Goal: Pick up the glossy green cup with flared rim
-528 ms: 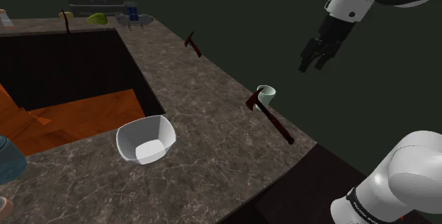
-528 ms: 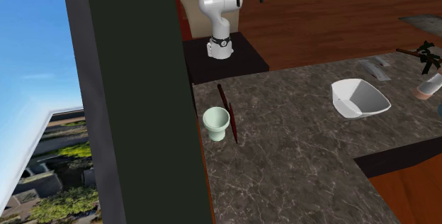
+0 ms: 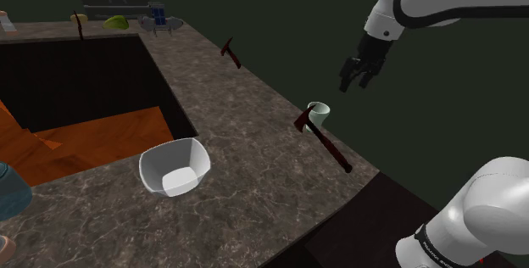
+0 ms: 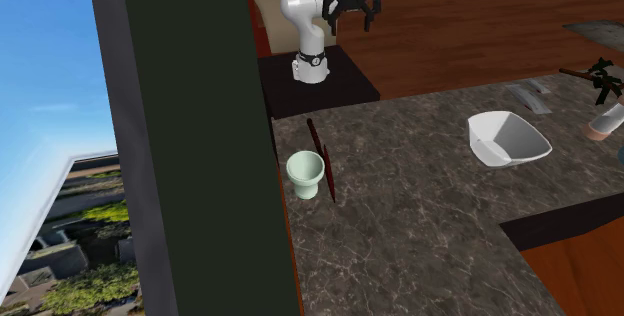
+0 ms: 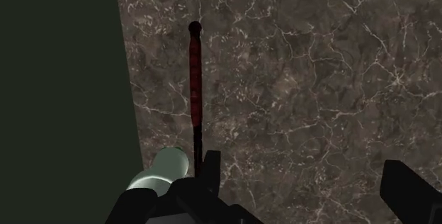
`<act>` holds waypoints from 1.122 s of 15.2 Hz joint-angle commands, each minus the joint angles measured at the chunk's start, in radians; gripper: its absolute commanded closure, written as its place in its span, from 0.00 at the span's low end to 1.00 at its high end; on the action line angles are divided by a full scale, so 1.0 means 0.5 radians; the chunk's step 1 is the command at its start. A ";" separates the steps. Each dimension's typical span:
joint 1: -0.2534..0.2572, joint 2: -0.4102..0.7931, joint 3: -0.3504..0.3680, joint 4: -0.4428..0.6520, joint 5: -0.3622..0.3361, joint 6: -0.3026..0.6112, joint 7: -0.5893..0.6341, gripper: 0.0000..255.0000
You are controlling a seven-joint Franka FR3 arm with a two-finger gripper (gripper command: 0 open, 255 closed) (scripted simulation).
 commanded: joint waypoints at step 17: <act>-0.128 1.300 -0.110 0.527 -0.177 0.638 0.007 0.00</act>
